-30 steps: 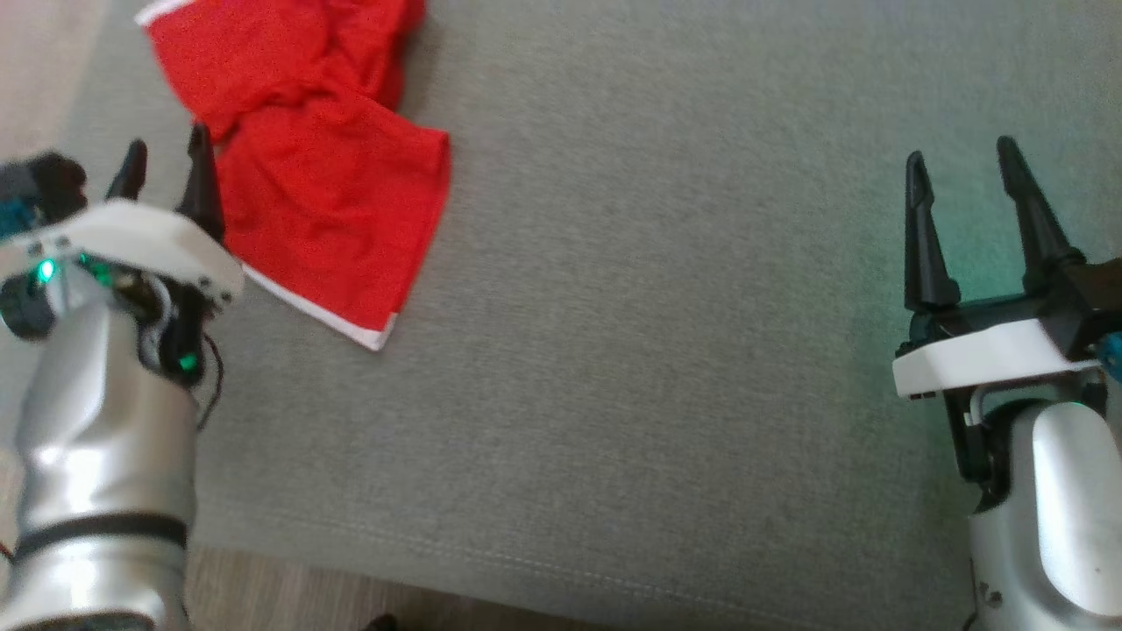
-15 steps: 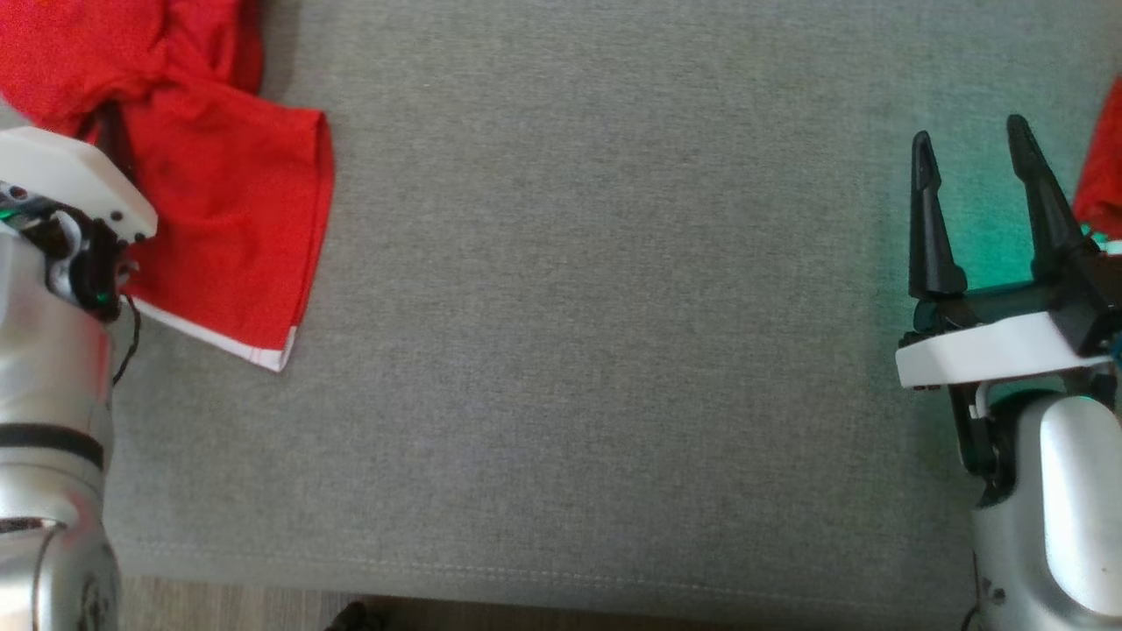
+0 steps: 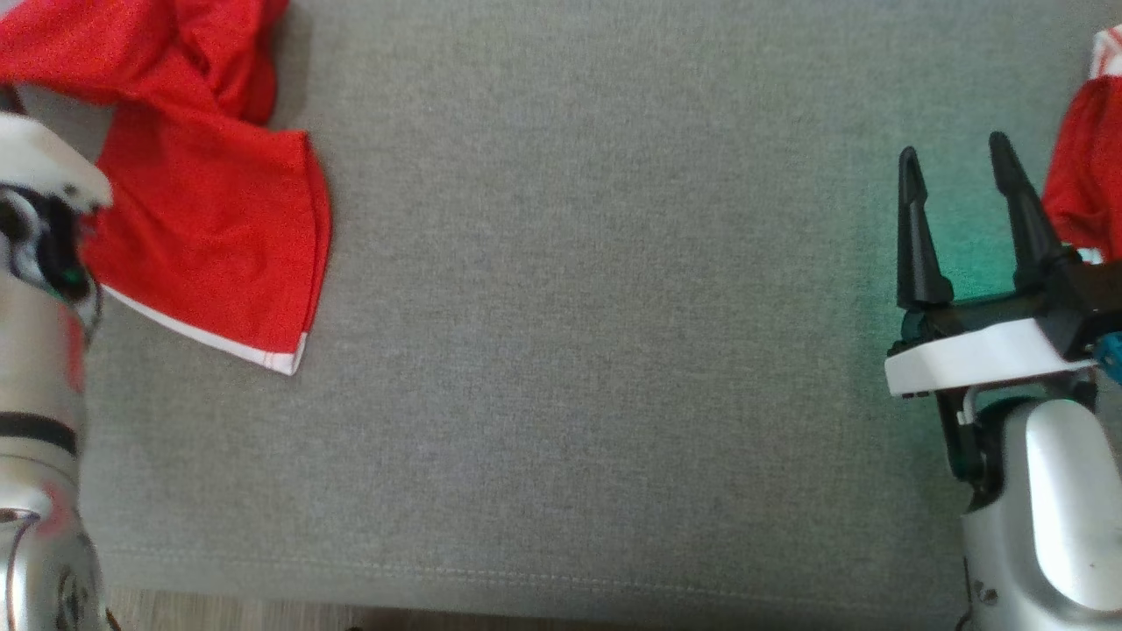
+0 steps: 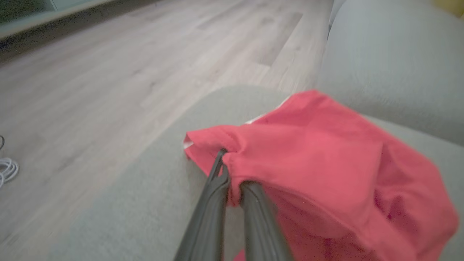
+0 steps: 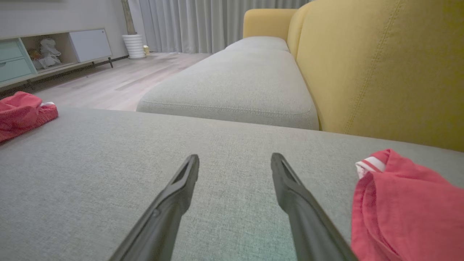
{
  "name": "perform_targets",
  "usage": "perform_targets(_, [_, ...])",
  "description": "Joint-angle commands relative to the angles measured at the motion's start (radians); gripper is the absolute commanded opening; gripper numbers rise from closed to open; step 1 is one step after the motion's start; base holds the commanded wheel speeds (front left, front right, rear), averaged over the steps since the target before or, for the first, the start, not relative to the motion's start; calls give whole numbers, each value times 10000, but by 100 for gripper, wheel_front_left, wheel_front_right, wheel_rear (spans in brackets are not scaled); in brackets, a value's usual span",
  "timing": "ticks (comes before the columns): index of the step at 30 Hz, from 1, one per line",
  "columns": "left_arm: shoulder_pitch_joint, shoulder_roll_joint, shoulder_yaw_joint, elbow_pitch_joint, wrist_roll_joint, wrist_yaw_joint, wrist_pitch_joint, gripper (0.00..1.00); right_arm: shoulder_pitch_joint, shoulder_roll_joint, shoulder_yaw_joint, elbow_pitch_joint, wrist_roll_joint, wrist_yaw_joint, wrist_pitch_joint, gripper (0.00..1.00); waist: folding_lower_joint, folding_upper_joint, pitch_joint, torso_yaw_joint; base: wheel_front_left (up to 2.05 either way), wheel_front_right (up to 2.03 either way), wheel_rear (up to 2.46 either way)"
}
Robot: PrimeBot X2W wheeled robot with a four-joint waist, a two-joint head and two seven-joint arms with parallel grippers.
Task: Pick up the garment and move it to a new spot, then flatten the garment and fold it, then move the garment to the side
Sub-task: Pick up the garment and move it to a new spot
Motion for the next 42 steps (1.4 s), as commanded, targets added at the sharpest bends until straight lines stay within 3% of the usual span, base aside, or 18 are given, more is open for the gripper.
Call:
perform_targets(1, [-85, 746, 267, -435, 32, 81, -107, 0, -134, 13, 286, -271, 67, 19, -98, 100, 0, 0, -255, 4, 0, 0, 0])
perform_targets(6, [899, 799, 403, -3968, 814, 339, -127, 0, -98, 13, 389, 269, 427, 19, -395, 100, 0, 0, -1017, -83, 0, 0, 0])
perform_targets(10, [1712, 592, 239, -6374, 1574, 284, -129, 0, -69, 13, 483, 750, 751, 19, -643, 100, 0, 0, -1606, -208, 0, 0, 0])
perform_targets(16, [1930, 168, -254, -8222, 2121, 104, -130, 0, -78, 13, 708, 1363, 1136, 19, -970, 100, 0, 0, -2250, -498, 0, 0, 0])
perform_targets(29, [248, -724, -1828, -9306, 2814, -26, 549, 0, -418, 13, 908, 2115, 1865, 19, -1558, 100, 0, 0, -2356, -1564, 0, 0, 0])
perform_targets(42, [-41, -882, -3973, -7630, 4073, -707, 1540, 0, -1143, 13, 1836, 2364, 2596, 19, -1805, 100, 0, 0, -1277, -3141, 0, 0, 0])
